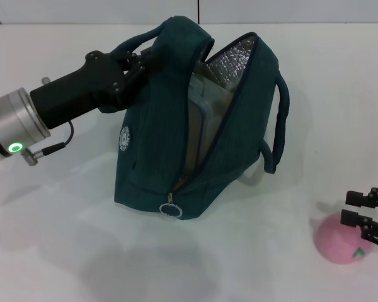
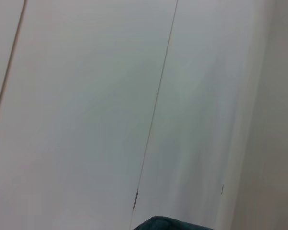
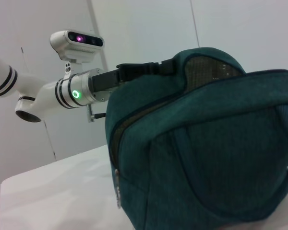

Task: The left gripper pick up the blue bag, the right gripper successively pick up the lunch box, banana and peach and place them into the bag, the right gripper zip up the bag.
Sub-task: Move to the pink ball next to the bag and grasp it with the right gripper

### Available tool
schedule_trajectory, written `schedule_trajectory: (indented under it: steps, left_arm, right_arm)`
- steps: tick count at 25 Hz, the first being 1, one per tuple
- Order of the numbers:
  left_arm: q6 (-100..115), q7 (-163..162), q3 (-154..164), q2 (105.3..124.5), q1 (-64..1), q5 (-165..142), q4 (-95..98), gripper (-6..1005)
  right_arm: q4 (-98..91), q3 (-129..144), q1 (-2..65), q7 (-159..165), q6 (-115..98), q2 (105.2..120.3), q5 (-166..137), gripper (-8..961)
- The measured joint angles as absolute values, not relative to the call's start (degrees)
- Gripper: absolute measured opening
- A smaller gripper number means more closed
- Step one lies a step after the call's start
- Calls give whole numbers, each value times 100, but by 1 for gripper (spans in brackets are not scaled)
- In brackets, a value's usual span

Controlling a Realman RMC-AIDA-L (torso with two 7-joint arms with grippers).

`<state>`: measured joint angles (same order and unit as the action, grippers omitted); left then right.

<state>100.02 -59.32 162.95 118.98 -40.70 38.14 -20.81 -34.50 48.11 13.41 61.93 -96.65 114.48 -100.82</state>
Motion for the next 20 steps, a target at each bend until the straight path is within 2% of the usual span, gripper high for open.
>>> schedule_trajectory:
  steps: [4,9,12,20]
  left_arm:
    - [10002,-5932,16295,11900,-4069,3814,-2072,35]
    - [10002,-5932,16295,11905,-4080,3814,-2068,36]
    - [10002,-5932,16295,11912,-4090,3809,-2077,36]
    - [10002,-5932,16295,11918,-4104,3808,-2066,36]
  right_arm:
    - [-3422,4869,1320,6311,-9439,11461,-10111,225]
    - [-3317,4985,1328,6342,-9089,11467,-10266,457]
    - [-3273,5051,1365,6421,-9002,11470,-10373,692]
    - [-3269,5124,1390,6513,-8878,11453,-10515,754]
